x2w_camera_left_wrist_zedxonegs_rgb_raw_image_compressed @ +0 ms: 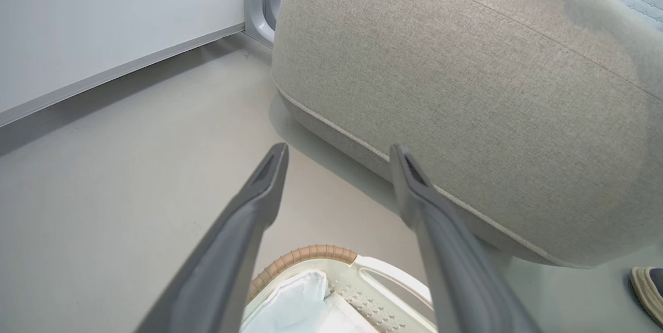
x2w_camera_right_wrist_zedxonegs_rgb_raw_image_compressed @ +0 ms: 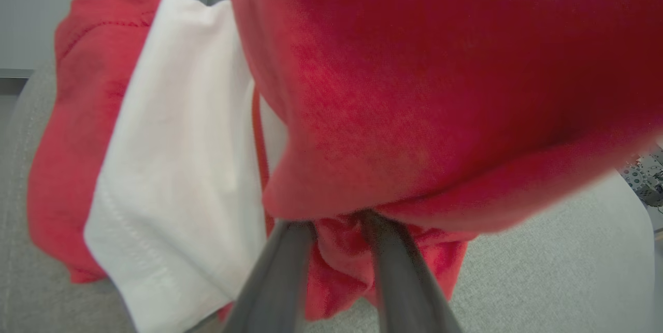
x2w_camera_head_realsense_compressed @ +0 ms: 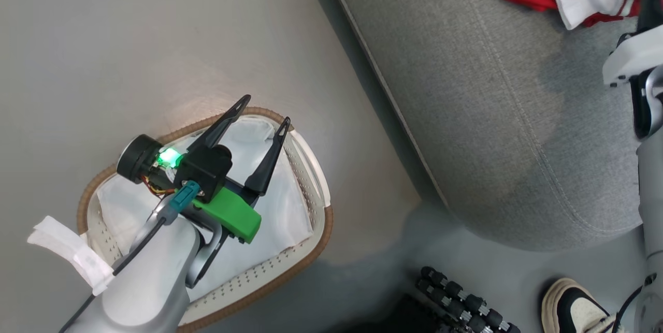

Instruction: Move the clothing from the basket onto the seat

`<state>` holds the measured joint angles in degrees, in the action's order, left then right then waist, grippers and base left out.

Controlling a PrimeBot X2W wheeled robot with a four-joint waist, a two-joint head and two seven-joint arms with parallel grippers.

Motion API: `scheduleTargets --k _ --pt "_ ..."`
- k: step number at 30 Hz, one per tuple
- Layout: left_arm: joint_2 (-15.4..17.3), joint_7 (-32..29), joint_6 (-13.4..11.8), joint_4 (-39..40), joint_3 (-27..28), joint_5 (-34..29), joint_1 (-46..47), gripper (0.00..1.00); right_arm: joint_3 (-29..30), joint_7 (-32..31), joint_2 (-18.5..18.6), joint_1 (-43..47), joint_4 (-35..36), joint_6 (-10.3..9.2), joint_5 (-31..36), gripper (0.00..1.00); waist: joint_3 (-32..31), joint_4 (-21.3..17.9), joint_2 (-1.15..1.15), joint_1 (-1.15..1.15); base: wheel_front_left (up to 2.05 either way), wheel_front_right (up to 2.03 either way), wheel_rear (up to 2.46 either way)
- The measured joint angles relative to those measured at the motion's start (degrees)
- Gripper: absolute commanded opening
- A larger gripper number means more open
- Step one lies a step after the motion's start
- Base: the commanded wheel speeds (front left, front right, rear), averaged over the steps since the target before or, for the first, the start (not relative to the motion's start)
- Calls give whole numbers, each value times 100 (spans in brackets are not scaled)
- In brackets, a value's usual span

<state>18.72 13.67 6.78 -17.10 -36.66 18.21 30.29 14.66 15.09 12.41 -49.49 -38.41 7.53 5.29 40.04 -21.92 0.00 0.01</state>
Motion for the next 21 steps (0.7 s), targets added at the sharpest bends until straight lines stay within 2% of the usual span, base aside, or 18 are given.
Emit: scheduleTargets --k 12,21 --pt "-408 126 -32 -513 103 191 -196 100 96 -1 -34 1471 686 0 -136 100 -839 30 0 0 0 0 0" --pt "-631 135 -85 -431 800 181 -711 100 -365 -1 -266 2405 1465 0 -544 100 -1532 244 0 0 0 0 0"
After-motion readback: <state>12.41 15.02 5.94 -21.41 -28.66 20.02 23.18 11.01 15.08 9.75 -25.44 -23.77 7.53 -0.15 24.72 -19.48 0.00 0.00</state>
